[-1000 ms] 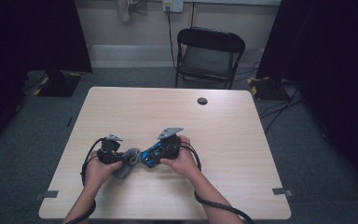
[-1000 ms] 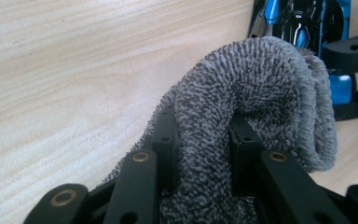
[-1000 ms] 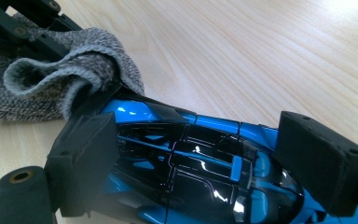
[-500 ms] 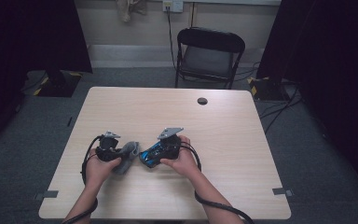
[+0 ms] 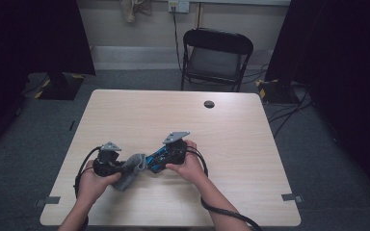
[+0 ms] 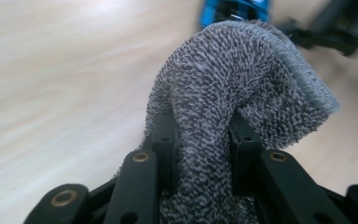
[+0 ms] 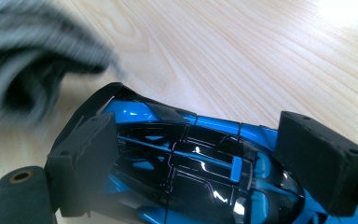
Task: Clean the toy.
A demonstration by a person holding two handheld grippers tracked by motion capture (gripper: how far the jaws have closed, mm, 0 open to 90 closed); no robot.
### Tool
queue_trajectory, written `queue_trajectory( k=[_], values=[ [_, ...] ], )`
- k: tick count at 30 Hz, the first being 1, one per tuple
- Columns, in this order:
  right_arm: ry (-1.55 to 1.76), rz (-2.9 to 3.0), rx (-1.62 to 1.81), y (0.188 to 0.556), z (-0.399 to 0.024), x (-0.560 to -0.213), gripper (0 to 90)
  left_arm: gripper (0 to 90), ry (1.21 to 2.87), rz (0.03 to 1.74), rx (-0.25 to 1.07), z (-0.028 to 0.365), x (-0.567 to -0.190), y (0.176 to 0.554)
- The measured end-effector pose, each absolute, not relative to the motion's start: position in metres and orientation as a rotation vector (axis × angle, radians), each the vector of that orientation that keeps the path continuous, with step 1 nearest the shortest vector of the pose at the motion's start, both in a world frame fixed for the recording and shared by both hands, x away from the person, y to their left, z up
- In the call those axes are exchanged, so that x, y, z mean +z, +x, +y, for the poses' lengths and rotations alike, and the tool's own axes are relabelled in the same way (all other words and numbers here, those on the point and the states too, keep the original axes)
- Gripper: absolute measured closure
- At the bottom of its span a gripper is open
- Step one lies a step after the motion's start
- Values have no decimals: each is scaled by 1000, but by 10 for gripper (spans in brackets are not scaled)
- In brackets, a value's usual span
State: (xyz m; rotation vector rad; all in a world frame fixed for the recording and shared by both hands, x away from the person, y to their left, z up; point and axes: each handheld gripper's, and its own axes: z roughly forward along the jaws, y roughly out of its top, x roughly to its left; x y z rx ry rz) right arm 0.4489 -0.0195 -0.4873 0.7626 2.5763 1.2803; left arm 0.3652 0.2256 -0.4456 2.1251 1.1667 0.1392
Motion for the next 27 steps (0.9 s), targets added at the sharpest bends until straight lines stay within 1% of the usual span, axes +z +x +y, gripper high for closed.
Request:
queue_trajectory(
  k=[9,20,23,27],
  values=[
    [771,2573,1282,449,-19,-487,131,691,2172,1066,90,200,-444,351],
    [766,2575,1287,449,-20,-488,131,689,2240,982,3,174,-457,346],
    [770,2583,1286,450,-19,-488,131,689,2267,938,-21,166,-459,343],
    [772,2588,1282,450,-19,-487,131,687,2291,944,-37,161,-465,346]
  ],
)
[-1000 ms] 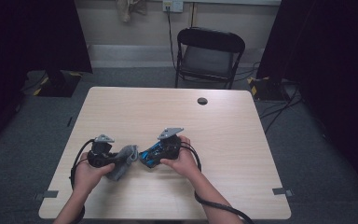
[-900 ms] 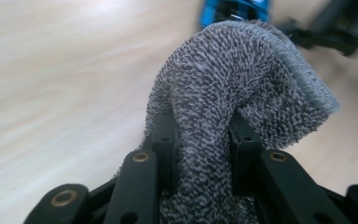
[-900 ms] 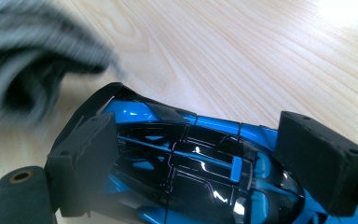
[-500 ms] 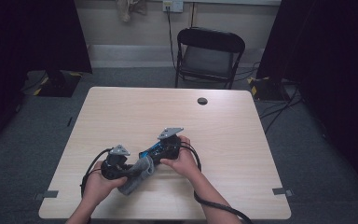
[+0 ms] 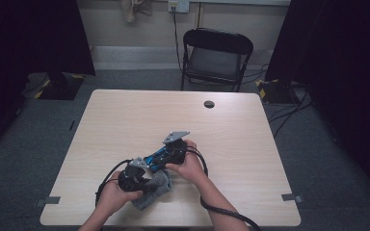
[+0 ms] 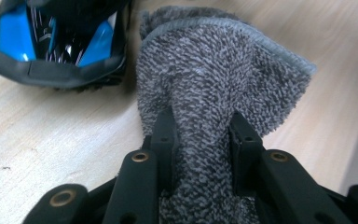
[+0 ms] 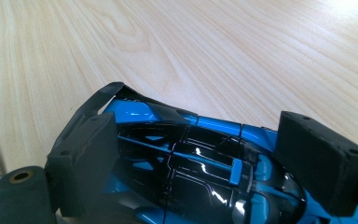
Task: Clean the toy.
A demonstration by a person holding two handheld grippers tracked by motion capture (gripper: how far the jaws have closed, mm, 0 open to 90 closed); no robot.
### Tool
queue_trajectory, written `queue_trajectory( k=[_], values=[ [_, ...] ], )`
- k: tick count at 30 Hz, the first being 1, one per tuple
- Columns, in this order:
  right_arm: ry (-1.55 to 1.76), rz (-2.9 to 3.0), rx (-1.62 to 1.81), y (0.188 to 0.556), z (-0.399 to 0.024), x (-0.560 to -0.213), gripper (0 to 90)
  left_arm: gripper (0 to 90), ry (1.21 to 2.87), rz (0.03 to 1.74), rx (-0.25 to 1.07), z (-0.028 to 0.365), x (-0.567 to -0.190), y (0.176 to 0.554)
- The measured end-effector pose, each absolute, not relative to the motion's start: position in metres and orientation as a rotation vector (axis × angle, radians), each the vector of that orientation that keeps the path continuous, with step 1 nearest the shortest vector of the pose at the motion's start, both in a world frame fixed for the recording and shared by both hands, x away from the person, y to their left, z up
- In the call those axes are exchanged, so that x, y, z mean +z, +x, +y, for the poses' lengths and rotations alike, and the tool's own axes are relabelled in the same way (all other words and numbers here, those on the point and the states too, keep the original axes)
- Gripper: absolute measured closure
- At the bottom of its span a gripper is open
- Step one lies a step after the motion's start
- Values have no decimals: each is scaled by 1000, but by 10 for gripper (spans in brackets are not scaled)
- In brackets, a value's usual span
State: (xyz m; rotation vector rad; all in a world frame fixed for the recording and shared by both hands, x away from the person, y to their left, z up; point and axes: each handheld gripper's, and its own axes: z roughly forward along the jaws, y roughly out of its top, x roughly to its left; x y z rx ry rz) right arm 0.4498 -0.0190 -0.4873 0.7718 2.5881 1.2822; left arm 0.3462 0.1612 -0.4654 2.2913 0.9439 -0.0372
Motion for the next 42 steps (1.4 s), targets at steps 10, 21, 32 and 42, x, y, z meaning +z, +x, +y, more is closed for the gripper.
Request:
queue_trajectory(
  k=[10,21,32,42],
  values=[
    [773,2580,1291,449,-20,-488,132,684,2290,1016,-1,170,-471,359],
    [772,2578,1292,449,-20,-488,132,679,2277,1087,32,189,-469,367],
    [769,2581,1293,449,-20,-488,134,680,2266,1148,73,208,-468,373],
    [770,2583,1291,449,-20,-488,134,679,2253,1181,80,212,-469,382]
  ],
)
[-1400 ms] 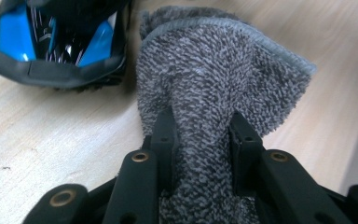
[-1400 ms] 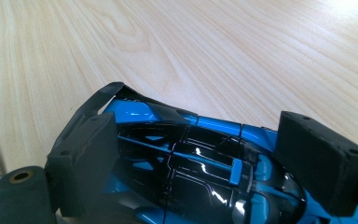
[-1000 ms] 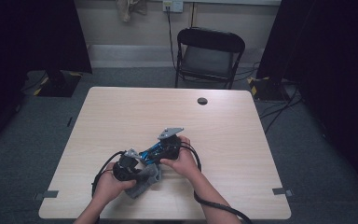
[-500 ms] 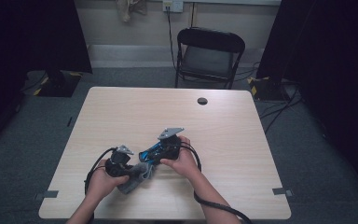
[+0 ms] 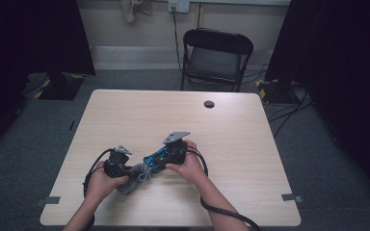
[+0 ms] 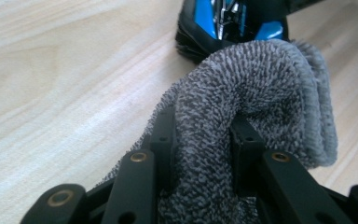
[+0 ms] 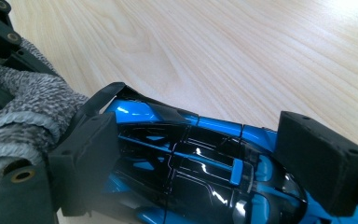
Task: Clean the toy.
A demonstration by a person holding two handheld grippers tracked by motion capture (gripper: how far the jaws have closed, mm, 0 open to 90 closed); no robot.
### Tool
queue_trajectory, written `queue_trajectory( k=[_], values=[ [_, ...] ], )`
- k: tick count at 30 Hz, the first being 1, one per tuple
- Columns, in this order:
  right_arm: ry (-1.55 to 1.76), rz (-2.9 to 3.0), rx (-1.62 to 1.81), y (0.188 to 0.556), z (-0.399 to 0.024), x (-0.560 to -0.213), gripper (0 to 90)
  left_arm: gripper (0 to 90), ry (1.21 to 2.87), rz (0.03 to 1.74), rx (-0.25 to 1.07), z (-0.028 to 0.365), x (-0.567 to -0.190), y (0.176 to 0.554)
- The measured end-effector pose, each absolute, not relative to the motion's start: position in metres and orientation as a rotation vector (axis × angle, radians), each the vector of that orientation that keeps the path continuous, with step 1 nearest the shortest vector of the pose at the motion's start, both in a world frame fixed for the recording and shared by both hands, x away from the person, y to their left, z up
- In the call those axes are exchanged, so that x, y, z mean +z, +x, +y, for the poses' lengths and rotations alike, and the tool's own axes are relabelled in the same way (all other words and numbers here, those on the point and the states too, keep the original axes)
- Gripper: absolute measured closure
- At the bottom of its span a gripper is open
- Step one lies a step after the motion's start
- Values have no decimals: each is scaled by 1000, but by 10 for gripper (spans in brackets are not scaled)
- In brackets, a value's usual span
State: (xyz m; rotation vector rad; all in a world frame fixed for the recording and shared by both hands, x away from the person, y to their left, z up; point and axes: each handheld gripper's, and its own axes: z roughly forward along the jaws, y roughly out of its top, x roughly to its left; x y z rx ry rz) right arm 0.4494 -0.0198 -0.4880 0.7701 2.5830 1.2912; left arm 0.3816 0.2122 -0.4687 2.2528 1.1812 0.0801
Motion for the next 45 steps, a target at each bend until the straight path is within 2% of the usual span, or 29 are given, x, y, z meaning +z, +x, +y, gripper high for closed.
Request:
queue_trajectory(
  k=[26,45],
  values=[
    [746,2585,1297,448,-18,-489,135,678,2176,1321,90,221,-470,405],
    [745,2578,1302,447,-18,-489,135,669,2100,1411,205,231,-471,420]
  ],
)
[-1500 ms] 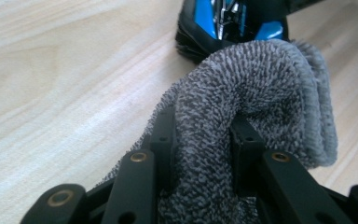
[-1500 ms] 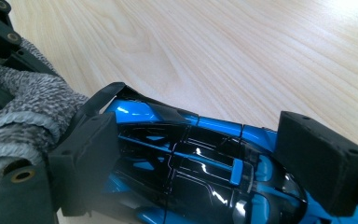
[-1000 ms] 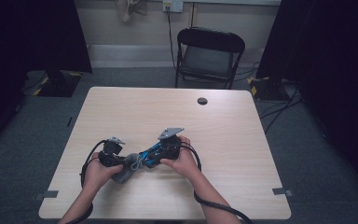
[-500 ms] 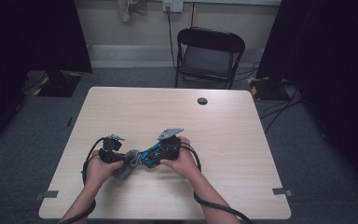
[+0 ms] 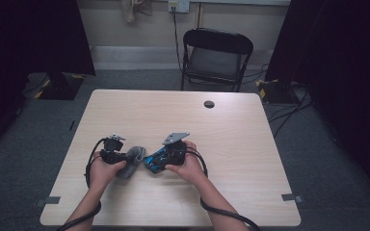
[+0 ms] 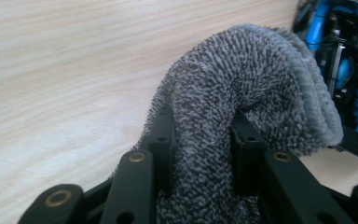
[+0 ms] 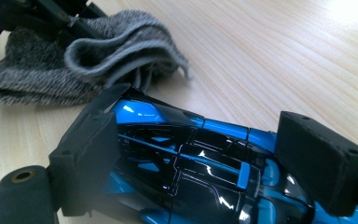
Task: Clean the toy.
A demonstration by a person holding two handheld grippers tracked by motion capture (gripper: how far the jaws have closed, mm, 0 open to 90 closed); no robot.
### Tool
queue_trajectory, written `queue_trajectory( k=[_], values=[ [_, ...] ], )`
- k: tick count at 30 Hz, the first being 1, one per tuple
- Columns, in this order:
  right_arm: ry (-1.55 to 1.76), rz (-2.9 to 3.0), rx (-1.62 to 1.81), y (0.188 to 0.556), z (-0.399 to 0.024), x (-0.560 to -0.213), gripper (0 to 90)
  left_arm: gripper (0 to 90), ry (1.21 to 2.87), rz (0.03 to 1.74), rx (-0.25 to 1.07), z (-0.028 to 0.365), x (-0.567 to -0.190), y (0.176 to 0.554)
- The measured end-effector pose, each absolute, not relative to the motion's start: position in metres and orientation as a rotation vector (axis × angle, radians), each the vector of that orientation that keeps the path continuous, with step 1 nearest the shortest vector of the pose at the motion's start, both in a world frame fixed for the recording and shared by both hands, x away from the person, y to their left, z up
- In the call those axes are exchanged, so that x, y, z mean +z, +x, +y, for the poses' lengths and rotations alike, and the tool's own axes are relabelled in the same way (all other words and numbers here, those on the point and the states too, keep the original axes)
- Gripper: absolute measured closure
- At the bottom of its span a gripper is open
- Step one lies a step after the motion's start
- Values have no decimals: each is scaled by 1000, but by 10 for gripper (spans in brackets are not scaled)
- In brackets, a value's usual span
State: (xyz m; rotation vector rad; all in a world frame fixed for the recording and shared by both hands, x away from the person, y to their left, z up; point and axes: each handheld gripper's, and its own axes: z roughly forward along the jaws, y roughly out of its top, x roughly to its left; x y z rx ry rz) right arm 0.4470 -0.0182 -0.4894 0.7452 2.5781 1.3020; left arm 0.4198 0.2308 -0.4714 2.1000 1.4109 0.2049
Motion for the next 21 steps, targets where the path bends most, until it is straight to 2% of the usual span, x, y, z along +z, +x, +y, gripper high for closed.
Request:
queue_trajectory(
  k=[15,21],
  values=[
    [734,2558,1289,444,-18,-489,136,668,2081,1403,233,251,-475,402],
    [752,2589,1274,442,-22,-477,202,666,2091,1381,274,250,-477,398]
  ],
)
